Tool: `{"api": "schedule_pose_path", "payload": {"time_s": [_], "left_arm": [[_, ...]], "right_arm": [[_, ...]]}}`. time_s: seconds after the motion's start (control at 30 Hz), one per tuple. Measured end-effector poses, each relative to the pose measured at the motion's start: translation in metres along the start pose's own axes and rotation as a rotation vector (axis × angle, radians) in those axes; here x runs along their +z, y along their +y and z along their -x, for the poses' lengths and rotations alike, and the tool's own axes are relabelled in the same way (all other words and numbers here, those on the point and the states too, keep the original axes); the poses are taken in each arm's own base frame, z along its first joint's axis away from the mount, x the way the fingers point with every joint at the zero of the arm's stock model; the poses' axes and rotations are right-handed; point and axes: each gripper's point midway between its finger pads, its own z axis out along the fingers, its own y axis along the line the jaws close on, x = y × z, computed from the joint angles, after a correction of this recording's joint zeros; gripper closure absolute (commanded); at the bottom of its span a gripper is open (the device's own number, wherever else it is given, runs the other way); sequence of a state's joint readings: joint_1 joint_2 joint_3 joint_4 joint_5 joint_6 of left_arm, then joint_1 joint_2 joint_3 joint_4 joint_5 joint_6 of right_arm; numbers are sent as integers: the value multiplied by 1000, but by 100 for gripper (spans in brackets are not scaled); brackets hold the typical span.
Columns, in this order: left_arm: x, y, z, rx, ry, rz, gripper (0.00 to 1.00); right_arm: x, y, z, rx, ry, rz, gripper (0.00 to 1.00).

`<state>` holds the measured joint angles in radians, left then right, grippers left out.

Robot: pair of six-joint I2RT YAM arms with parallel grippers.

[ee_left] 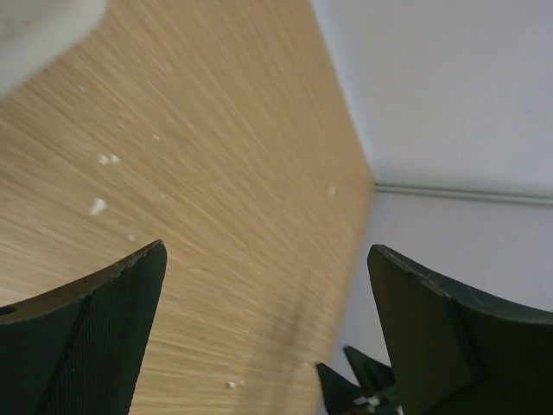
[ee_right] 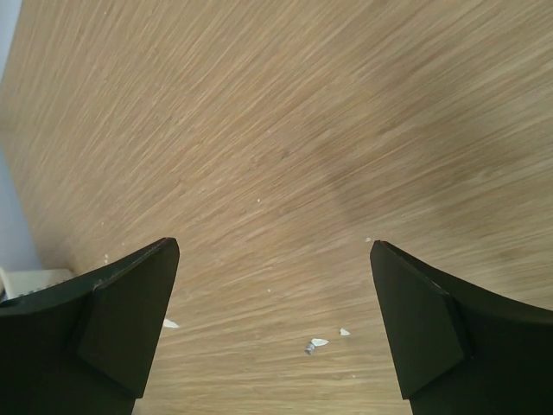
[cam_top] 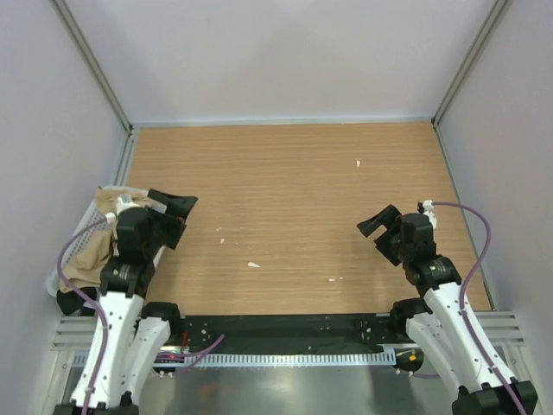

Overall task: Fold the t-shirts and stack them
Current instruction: Grab the tshirt from the pile

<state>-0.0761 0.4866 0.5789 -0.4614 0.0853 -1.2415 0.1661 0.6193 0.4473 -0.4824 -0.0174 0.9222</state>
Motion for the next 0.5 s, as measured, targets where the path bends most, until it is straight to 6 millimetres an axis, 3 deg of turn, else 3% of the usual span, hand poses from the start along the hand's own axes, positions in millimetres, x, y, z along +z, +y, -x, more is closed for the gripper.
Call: {"api": "schedule_pose_path", "payload": {"time_s": [0.17,0.27,0.3,0.37,0.4,0.5], "left_arm": [[22,-4,32,161,-30,236,0],[41,-9,48,283,-32,302,0],[46,-9,55,323,-35,324,1],[57,-14,75,386,-59,381,5],[66,-15,89,416,-76,419,12],[89,-10,137,469,-109,545,23]], "right_arm": [[-19,4,19,-62,-49,-44,4],[-24,7,17,-109,-26,-34,6],[-24,9,14,-120,-10,-27,2],[-23,11,6,-143,34,-12,2],[-23,13,1,-162,58,-2,2],[-22,12,-8,-214,103,1,2]]}}
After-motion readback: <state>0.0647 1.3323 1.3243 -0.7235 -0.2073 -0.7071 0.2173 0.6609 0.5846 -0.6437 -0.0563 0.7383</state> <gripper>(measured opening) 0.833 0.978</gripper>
